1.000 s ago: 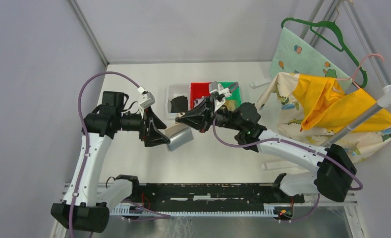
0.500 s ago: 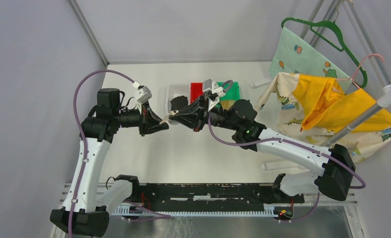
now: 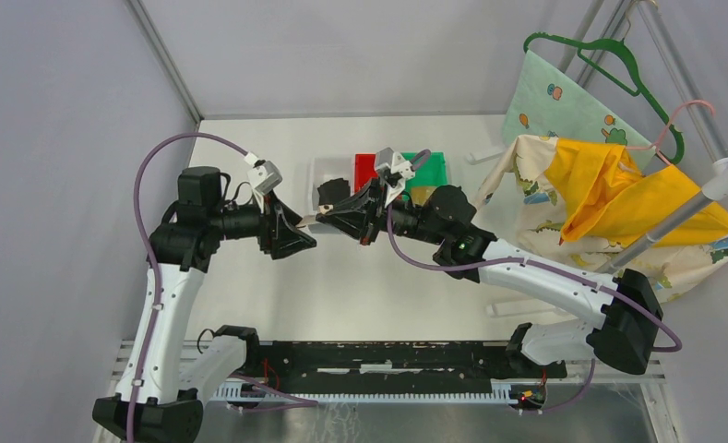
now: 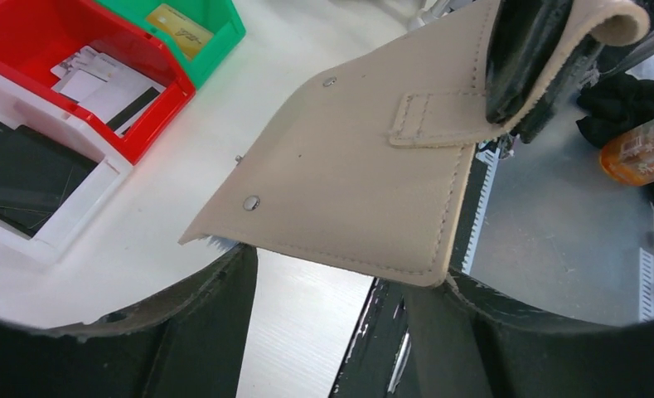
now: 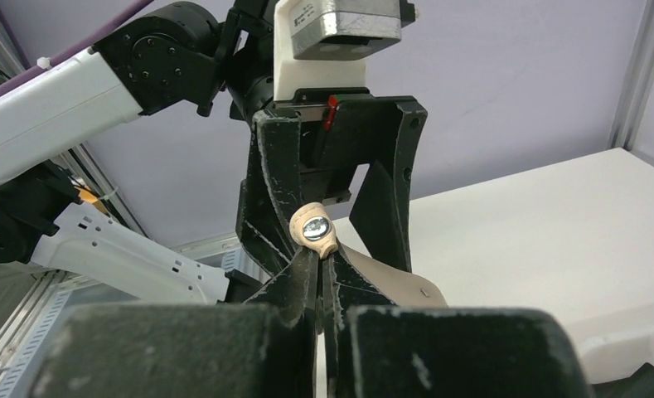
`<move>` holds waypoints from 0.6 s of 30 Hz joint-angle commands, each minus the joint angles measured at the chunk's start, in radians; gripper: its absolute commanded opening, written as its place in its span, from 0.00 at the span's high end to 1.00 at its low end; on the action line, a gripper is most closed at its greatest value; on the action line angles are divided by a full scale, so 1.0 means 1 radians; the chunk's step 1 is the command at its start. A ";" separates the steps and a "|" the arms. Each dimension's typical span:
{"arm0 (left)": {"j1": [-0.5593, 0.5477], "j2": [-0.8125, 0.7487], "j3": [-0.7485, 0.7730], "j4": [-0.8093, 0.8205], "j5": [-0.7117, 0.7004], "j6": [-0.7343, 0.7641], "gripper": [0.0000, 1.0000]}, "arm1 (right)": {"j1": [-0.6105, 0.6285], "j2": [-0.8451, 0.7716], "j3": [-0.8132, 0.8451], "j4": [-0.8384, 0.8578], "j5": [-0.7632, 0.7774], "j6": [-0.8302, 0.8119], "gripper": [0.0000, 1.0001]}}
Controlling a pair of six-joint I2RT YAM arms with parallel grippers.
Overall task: Take the credit cards out of the card holder
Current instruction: Open the card holder.
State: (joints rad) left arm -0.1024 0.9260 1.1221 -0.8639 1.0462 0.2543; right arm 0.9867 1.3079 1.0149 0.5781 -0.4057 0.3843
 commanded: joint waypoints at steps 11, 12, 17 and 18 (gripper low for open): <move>0.000 -0.099 0.112 -0.118 -0.075 0.320 0.19 | -0.003 -0.037 0.052 0.027 -0.033 0.060 1.00; 0.000 -0.105 0.107 -0.093 -0.064 0.289 0.19 | -0.005 -0.031 0.057 0.026 -0.039 0.066 1.00; 0.000 -0.103 0.088 -0.031 0.057 0.197 0.20 | -0.004 -0.010 0.079 0.040 -0.070 0.113 1.00; 0.000 -0.100 0.082 -0.025 0.076 0.179 0.21 | -0.004 -0.011 0.078 0.047 -0.073 0.121 1.00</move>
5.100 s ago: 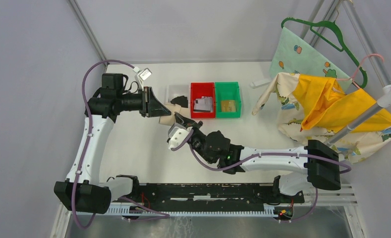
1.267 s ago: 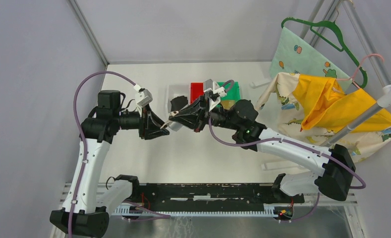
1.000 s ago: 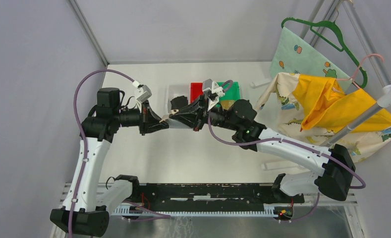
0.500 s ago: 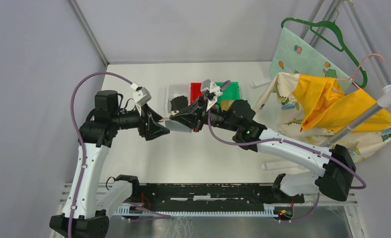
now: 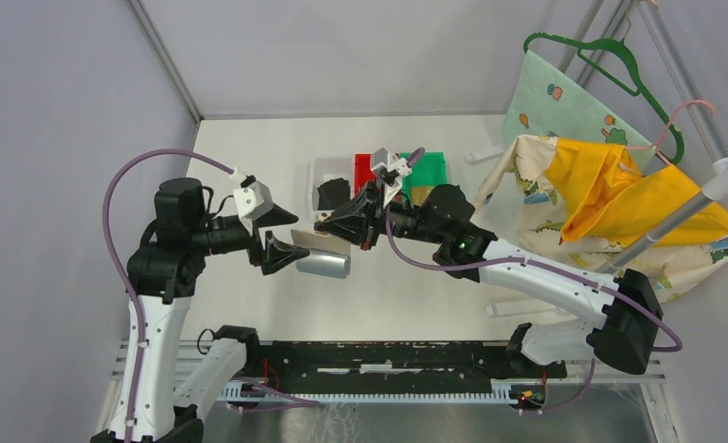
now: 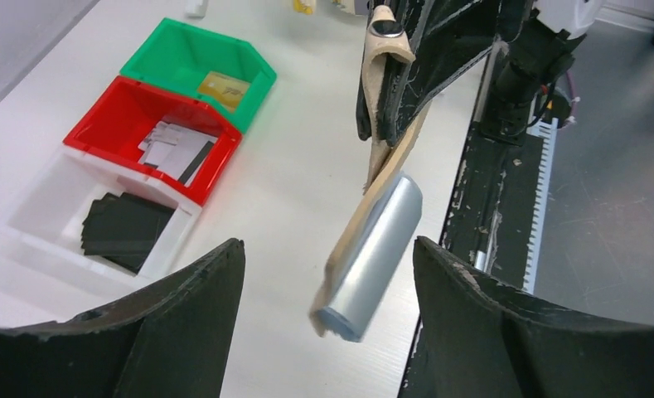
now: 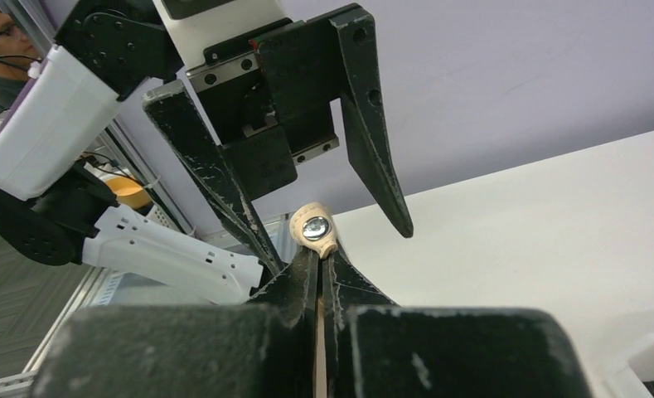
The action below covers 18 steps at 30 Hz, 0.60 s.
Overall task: Take the credit cards out of the card holder
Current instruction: Open the card holder.
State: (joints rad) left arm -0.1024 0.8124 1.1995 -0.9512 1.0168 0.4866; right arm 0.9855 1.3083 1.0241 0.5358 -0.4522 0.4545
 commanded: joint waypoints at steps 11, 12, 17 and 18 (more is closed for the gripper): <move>0.000 0.072 -0.040 0.086 0.304 -0.181 0.54 | -0.003 -0.008 0.083 0.122 -0.047 0.102 1.00; -0.001 0.074 -0.037 0.077 0.319 -0.173 0.58 | -0.002 -0.005 0.089 0.122 -0.051 0.105 1.00; 0.000 0.079 -0.024 0.046 0.348 -0.136 0.79 | -0.002 0.006 0.101 0.118 -0.060 0.116 1.00; 0.000 0.081 -0.021 0.043 0.349 -0.134 0.85 | -0.002 0.006 0.102 0.116 -0.060 0.116 1.00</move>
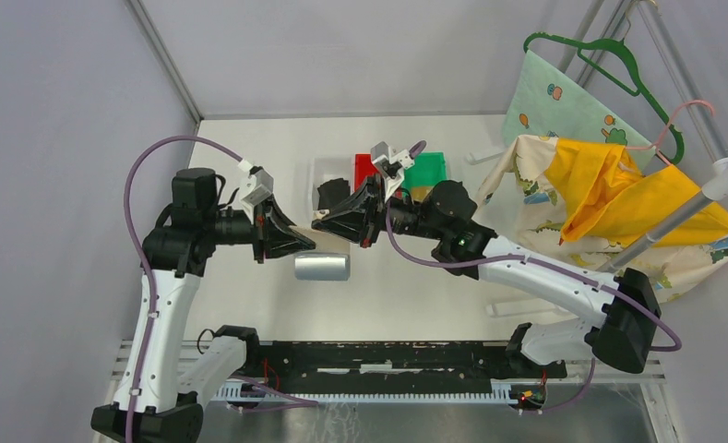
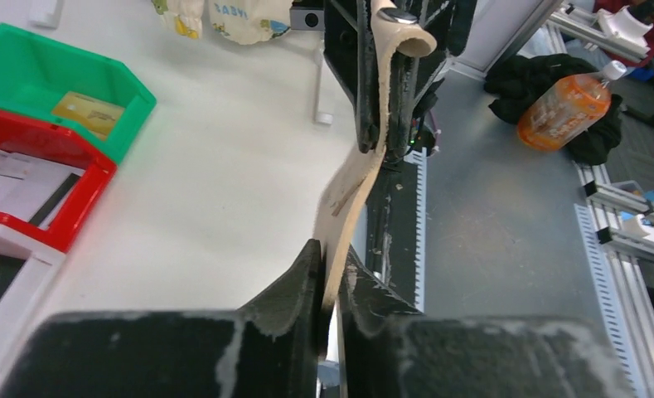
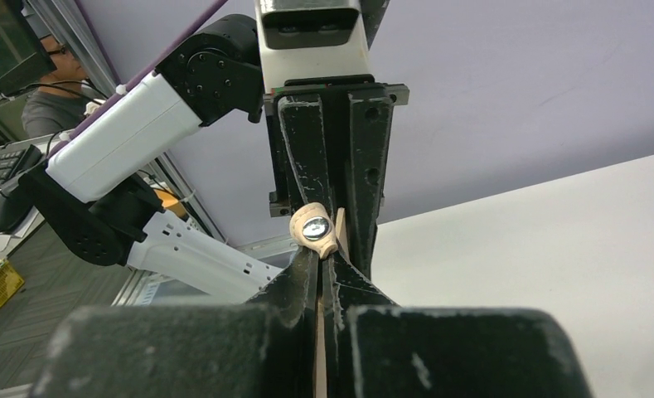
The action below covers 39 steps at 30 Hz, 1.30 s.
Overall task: Take the credit cards out of the card holder
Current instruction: Open the card holder, then remove the credit card from the card holder.
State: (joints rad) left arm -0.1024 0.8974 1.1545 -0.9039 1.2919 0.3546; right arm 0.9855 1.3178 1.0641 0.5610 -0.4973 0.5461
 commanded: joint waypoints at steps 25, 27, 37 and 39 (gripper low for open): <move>0.000 0.115 0.233 -0.010 0.187 -0.278 0.98 | -0.156 -0.232 -0.389 0.205 -0.183 -0.194 0.06; 0.001 0.111 0.226 -0.010 0.186 -0.278 0.98 | -0.156 -0.198 -0.398 0.276 -0.212 -0.143 0.09; 0.000 0.123 0.218 -0.010 0.184 -0.289 0.98 | -0.151 -0.058 -0.396 0.508 -0.269 0.008 0.41; 0.000 0.124 0.220 -0.010 0.185 -0.293 0.98 | -0.149 -0.046 -0.389 0.510 -0.266 0.009 0.45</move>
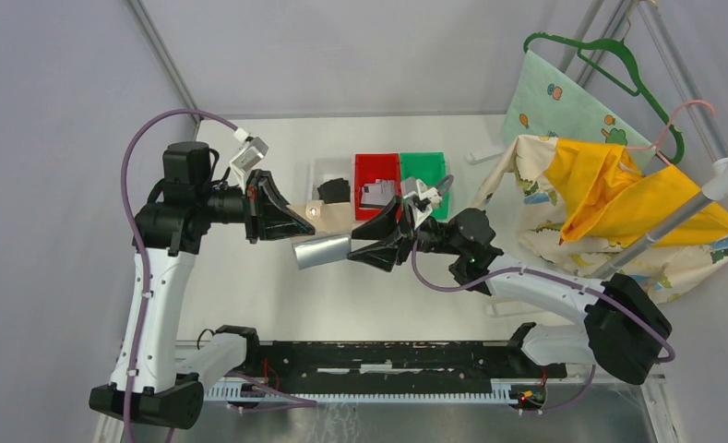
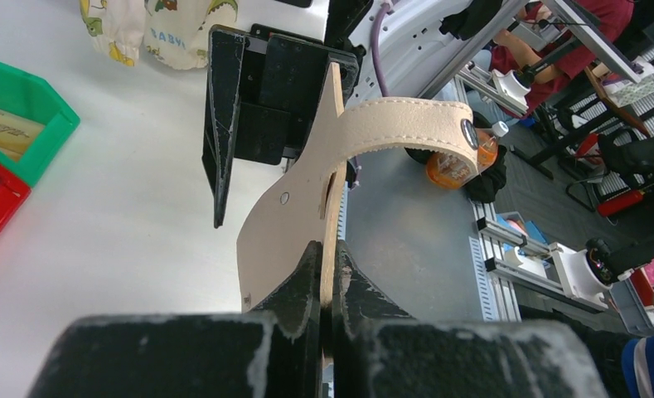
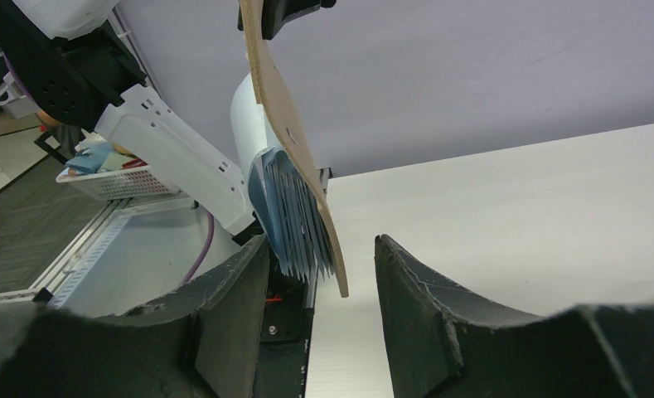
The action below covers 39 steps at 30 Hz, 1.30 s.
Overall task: Take the credit cards out of the card holder
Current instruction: Remove the credit card from the card holder.
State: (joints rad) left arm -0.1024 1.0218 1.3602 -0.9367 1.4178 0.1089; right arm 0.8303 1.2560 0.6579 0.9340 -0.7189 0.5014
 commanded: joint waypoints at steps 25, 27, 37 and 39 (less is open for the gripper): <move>-0.001 -0.003 -0.046 0.024 0.050 -0.036 0.98 | 0.073 0.068 0.191 0.209 0.045 0.131 0.97; 0.000 -0.003 -0.055 0.025 0.036 -0.025 0.91 | 0.073 0.079 0.192 0.249 0.052 0.184 1.00; 0.001 0.015 0.032 -0.181 -0.043 0.288 0.22 | 0.016 0.046 0.129 0.349 0.098 0.419 1.00; 0.000 0.013 0.042 -0.233 -0.044 0.362 0.22 | 0.008 0.032 0.125 0.332 0.096 0.428 1.00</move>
State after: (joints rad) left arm -0.1017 1.0389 1.3437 -1.0416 1.3853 0.2459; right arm 0.8551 1.3457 0.7807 1.1355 -0.6453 0.8284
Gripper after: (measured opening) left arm 0.775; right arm 0.058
